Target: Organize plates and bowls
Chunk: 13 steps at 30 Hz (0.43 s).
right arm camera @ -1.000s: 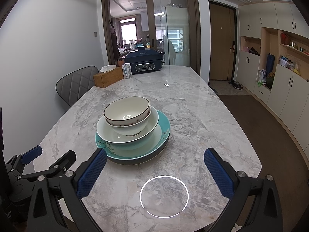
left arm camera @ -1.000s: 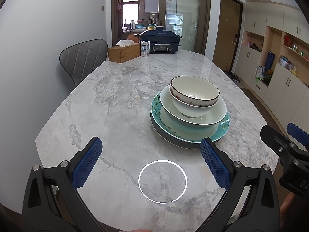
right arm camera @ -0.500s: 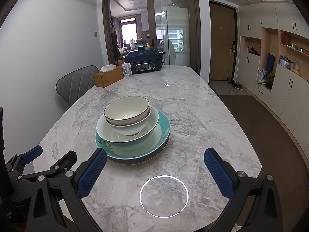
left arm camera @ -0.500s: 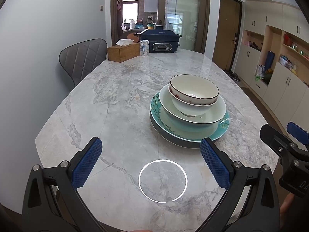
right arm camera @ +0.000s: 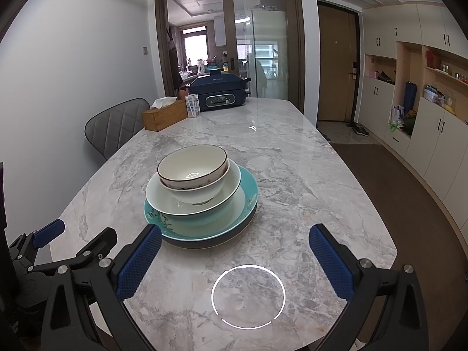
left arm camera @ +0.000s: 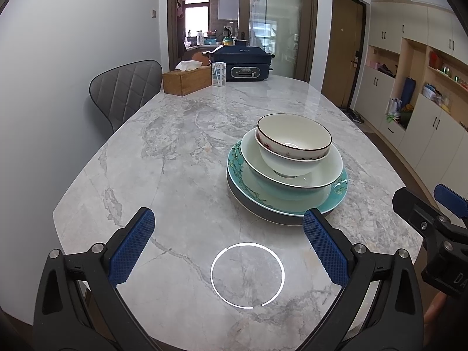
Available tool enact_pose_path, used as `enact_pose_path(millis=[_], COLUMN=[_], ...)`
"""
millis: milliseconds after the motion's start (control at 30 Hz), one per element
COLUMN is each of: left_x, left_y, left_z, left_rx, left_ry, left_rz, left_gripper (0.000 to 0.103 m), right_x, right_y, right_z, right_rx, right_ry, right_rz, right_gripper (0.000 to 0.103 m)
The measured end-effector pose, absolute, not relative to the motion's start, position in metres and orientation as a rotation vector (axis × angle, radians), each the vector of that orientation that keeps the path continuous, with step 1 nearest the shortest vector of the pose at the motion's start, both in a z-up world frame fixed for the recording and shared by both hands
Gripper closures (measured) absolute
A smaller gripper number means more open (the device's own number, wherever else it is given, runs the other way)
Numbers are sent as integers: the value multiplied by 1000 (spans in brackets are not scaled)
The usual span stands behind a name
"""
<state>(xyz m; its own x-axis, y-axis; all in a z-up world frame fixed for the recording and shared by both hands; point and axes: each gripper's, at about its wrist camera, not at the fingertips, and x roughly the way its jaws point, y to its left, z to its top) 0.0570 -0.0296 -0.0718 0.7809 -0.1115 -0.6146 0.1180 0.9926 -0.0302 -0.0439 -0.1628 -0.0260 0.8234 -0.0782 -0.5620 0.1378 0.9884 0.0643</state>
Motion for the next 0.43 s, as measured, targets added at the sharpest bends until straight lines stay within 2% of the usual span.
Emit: enact_pose_path(millis=[433], left_x=[59], left_y=[-33], left_z=[-72], left_rx=[16], left_ry=[663], left_rz=[-131], left_gripper=[0], right_x=[-44], right_y=[-163], right_z=[-26], right_rx=[104], right_ry=[594], right_rz=[-114], right_gripper=[0])
